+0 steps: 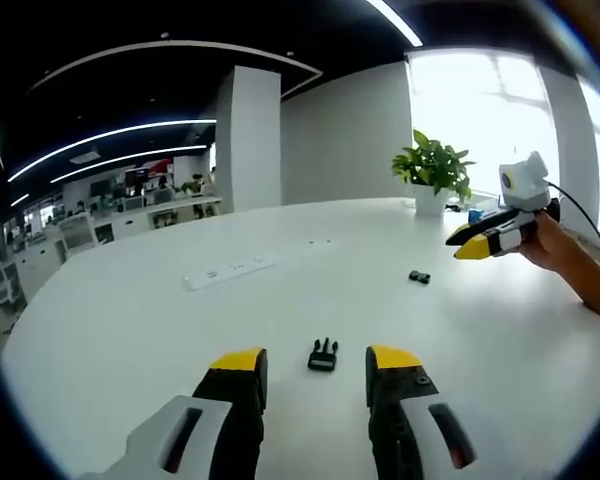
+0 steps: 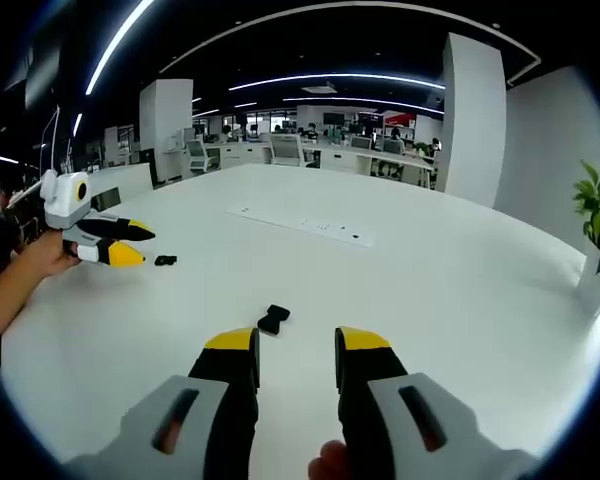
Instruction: Snap the two parts of the plastic buckle together until the buckle closes and remains connected.
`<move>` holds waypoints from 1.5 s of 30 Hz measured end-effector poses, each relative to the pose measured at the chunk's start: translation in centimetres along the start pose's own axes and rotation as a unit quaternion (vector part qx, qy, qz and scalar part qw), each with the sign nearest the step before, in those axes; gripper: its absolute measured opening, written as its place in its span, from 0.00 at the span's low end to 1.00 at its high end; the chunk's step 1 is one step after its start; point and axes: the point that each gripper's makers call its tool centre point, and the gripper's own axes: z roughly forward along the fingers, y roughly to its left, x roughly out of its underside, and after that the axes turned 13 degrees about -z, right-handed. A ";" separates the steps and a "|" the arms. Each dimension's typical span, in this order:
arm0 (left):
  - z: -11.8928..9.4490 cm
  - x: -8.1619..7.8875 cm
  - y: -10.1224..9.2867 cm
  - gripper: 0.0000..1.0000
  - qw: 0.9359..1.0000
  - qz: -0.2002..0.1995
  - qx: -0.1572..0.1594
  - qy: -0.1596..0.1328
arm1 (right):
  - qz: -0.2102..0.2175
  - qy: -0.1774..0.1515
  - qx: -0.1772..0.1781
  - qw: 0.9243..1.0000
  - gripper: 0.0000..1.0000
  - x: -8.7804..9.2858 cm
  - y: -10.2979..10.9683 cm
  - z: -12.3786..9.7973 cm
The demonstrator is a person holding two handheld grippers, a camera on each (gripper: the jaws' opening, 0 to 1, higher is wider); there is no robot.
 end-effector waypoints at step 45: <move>0.6 0.6 0.0 0.35 1.000 -0.003 0.010 0.011 | -0.006 -0.008 0.008 1.000 0.29 -0.4 -0.3 -0.4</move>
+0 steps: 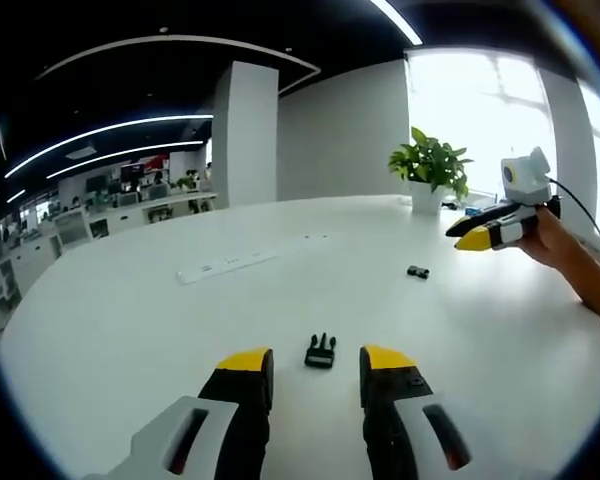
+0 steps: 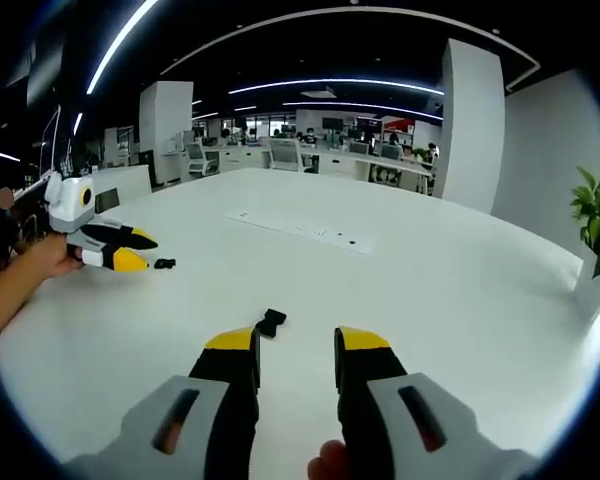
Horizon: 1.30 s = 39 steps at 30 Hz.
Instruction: Snap the two parts of the plastic buckle together until the buckle closes and remains connected.
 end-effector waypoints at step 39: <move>1.7 1.1 -0.4 0.25 1.000 0.018 0.014 0.020 | -0.004 0.002 -0.004 1.000 0.29 0.2 0.1 0.3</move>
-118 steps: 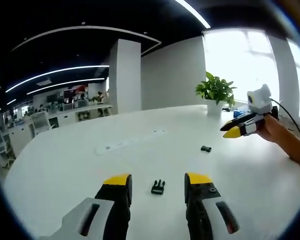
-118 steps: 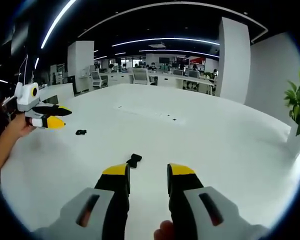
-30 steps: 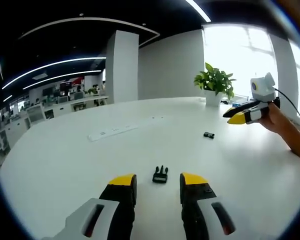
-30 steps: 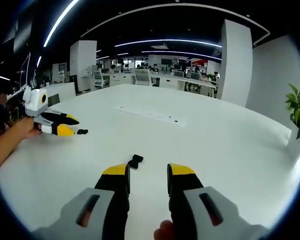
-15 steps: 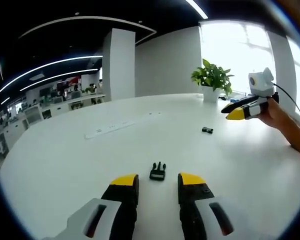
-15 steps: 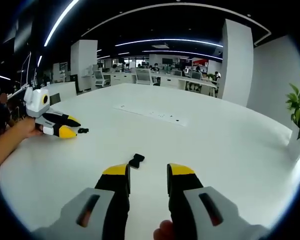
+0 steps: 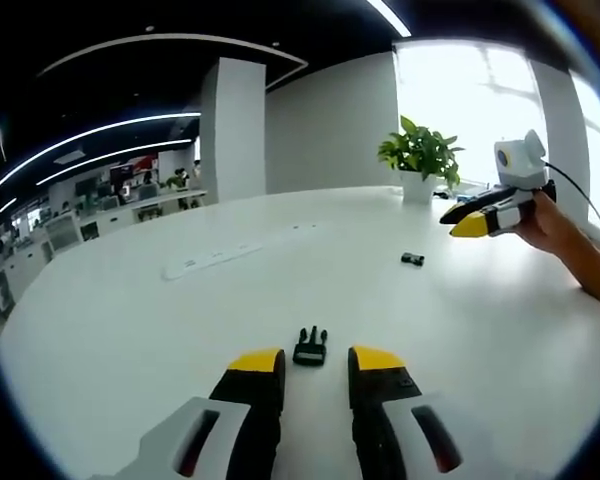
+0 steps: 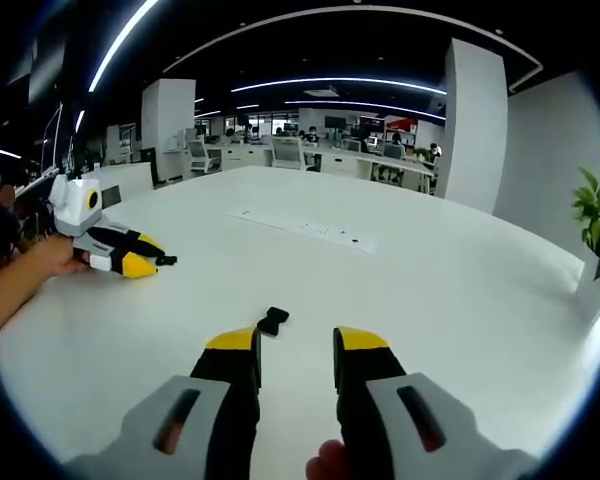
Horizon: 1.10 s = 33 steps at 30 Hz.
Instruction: Snap the two parts of the plastic buckle together until the buckle closes and remains connected.
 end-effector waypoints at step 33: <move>-0.2 -0.3 0.2 0.13 1.000 -0.001 -0.006 -0.007 | -0.001 0.003 -0.001 1.000 0.28 0.1 0.2 0.1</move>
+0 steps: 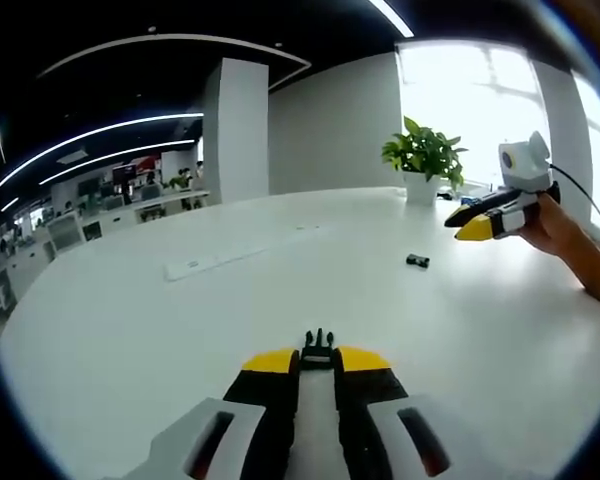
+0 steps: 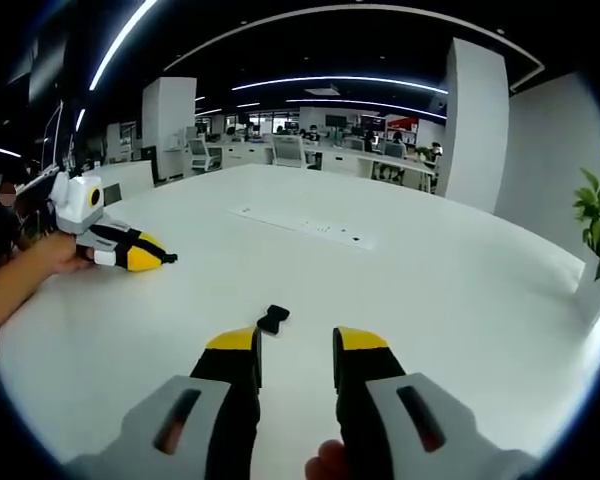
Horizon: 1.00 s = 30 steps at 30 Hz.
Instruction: Snap the two parts of the plastic buckle together until the buckle closes and remains connected.
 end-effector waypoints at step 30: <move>-0.1 0.1 -0.1 0.12 1.000 0.004 0.001 0.000 | -0.003 0.000 0.000 1.000 0.27 0.1 0.0 0.0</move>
